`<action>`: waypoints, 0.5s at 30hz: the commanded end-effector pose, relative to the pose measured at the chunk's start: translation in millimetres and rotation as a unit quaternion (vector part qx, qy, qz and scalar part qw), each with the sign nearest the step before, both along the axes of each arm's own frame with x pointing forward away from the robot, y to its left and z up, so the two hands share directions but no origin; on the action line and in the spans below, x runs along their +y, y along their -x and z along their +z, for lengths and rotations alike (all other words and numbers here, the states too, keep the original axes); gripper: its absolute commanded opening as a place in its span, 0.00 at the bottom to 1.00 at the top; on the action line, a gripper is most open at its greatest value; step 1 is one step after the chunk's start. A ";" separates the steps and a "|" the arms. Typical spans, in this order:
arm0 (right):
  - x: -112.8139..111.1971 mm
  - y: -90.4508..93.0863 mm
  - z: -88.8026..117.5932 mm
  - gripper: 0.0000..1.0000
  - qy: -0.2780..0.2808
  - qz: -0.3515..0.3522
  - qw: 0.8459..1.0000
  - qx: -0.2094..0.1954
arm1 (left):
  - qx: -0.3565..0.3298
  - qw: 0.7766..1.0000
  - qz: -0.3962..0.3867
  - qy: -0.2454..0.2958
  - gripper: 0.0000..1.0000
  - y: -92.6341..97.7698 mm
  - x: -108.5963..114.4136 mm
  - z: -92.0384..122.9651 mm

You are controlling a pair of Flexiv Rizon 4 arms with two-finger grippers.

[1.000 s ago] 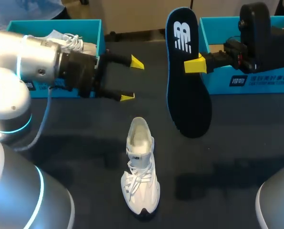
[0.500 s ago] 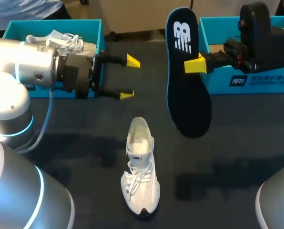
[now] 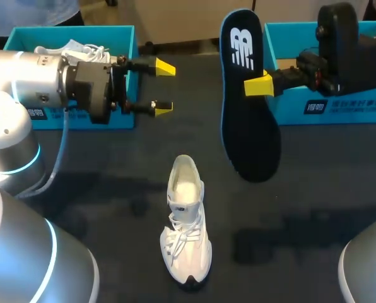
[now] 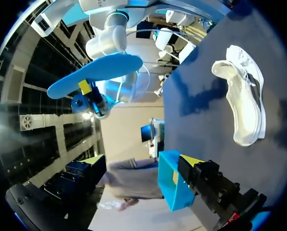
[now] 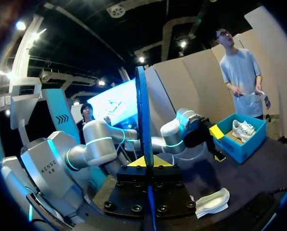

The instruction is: Take the shoe out of the shoebox, open the shoe tongue, remove and reinsert the insole, then place the shoe into the shoebox

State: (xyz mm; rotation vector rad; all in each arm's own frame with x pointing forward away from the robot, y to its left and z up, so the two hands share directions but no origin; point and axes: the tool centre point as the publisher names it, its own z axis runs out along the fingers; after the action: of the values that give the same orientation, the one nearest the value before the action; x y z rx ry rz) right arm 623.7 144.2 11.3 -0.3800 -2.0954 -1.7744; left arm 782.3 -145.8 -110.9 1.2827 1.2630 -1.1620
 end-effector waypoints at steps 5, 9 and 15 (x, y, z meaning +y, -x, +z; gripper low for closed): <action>17.7 -96.2 -9.2 0.00 0.033 0.090 0.993 0.068 | -0.003 1.000 0.014 0.005 1.00 9.8 -1.8 -1.4; 14.6 -126.9 -24.7 0.00 0.044 0.085 0.987 0.133 | -0.003 1.000 0.014 0.005 1.00 9.8 -1.8 -1.4; 14.6 -126.9 -24.7 0.00 0.044 0.085 0.987 0.133 | -0.003 1.000 0.014 0.005 1.00 9.8 -1.8 -1.4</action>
State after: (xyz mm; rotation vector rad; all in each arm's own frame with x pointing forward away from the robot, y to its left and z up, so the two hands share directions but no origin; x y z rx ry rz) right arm 720.2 149.0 -6.9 -0.5212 -1.9507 -1.5529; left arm 772.5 -146.8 -112.0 1.2557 1.2683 -1.1444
